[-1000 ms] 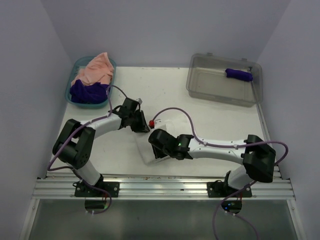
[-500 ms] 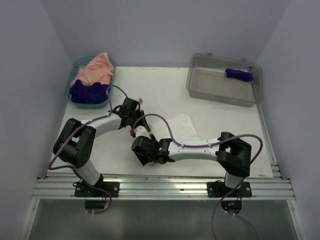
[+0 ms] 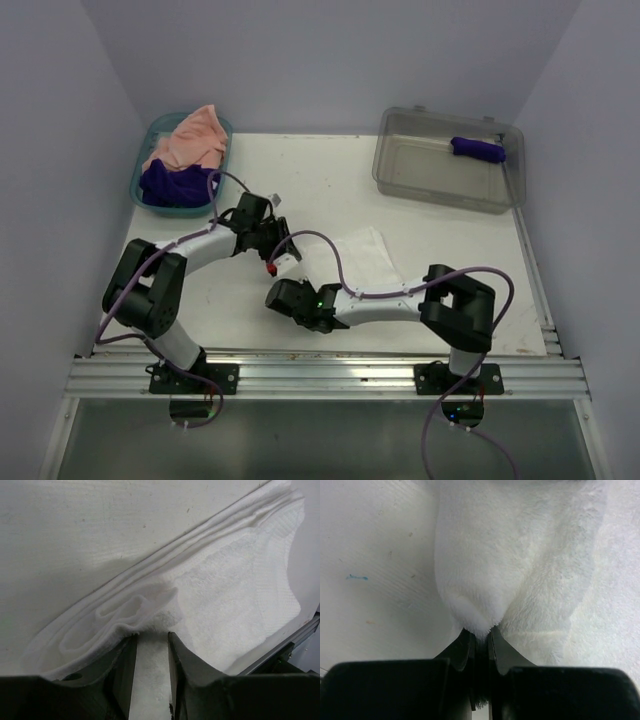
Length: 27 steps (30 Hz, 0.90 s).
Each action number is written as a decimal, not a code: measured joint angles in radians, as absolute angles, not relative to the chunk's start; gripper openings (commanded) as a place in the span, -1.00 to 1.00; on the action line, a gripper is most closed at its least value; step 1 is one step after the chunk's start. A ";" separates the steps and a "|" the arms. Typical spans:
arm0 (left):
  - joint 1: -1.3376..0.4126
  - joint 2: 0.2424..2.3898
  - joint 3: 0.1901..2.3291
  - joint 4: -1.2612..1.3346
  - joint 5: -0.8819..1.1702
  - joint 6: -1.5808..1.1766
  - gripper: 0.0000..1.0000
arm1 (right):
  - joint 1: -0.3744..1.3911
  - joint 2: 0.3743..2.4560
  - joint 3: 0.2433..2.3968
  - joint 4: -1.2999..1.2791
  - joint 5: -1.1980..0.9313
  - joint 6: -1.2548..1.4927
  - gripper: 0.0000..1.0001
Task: Roll the towels
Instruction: Roll the towel
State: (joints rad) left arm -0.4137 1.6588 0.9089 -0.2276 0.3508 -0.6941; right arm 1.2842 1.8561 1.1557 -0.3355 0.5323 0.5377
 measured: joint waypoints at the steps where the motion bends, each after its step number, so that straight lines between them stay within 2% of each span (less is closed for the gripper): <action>1: -0.402 1.652 0.909 -0.233 0.366 -0.694 -0.19 | 1.281 1.839 1.132 -0.310 0.527 0.539 -1.00; 3: -0.376 1.626 0.909 -0.255 0.392 -0.692 -0.07 | 1.269 1.798 1.076 -0.257 0.497 0.541 -1.00; 4: -0.362 1.609 0.912 -0.269 0.401 -0.691 0.07 | 1.258 1.776 1.047 -0.226 0.472 0.542 -1.00; 6: -0.331 1.565 0.923 -0.298 0.416 -0.685 0.17 | 1.230 1.731 0.998 -0.187 0.415 0.542 -1.00; 9: -0.290 1.498 0.950 -0.332 0.427 -0.677 0.22 | 1.183 1.678 0.947 -0.149 0.323 0.543 -1.00; 10: -0.276 1.473 0.957 -0.340 0.431 -0.672 0.31 | 1.171 1.667 0.938 -0.141 0.300 0.546 -1.00; 15: -0.222 1.373 0.962 -0.382 0.436 -0.657 0.33 | 1.100 1.626 0.888 -0.081 0.151 0.569 -1.00; 16: -0.218 1.360 0.956 -0.384 0.436 -0.657 0.49 | 1.087 1.618 0.875 -0.066 0.122 0.578 -1.00; 22: -0.217 1.260 0.801 -0.372 0.454 -0.662 0.86 | 1.010 1.568 0.793 0.034 -0.044 0.630 -1.00; 25: -0.225 1.241 0.720 -0.371 0.468 -0.675 0.99 | 0.985 1.564 0.767 0.070 -0.107 0.649 -1.00; 27: -0.245 1.242 0.693 -0.370 0.469 -0.685 0.99 | 0.976 1.564 0.757 0.084 -0.132 0.655 -1.00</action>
